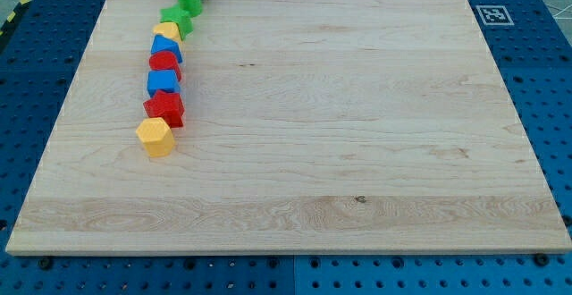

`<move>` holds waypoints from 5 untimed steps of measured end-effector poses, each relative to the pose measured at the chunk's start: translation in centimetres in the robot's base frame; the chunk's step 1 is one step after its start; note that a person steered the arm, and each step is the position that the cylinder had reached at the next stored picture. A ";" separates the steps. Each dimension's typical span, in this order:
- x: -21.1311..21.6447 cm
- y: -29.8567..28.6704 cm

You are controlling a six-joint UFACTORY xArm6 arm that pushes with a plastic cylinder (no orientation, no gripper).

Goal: Move the green circle closer to the green star

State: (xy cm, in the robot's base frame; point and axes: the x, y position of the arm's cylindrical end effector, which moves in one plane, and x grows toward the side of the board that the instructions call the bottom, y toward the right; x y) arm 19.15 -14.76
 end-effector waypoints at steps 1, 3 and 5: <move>0.0 -0.3; 0.0 0.3; 0.3 0.3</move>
